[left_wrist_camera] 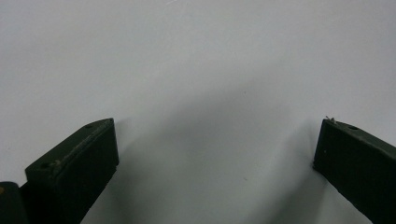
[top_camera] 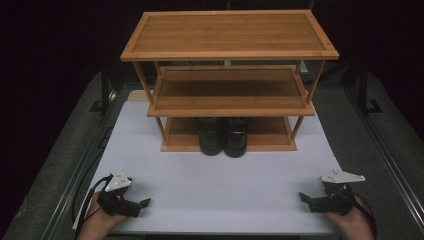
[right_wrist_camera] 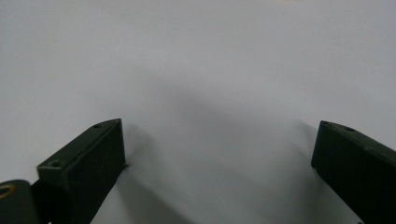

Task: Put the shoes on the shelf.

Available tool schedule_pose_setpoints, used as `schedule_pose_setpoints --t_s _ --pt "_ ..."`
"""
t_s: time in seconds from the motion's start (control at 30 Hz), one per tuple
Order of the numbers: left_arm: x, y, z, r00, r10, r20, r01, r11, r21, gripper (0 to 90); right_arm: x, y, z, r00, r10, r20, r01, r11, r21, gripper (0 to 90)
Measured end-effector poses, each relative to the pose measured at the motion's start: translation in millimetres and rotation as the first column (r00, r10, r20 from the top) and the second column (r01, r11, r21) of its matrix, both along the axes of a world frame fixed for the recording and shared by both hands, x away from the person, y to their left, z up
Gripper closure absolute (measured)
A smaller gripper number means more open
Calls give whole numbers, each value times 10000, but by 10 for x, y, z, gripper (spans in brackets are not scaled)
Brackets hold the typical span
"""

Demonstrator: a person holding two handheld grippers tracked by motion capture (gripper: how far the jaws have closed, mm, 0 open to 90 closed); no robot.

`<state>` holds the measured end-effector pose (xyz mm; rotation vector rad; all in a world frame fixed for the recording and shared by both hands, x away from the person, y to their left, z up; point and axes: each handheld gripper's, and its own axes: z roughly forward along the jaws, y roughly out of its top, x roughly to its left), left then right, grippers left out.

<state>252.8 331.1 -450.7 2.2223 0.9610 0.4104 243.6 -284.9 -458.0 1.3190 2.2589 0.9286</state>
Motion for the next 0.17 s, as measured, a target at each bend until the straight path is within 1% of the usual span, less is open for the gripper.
schedule_pose_setpoints --t_s 0.17 --pt "0 -1 0 10000 11 2 -11 10000 -10 0 1 1 1 10000 9 -5 -9 10000 -13 23"
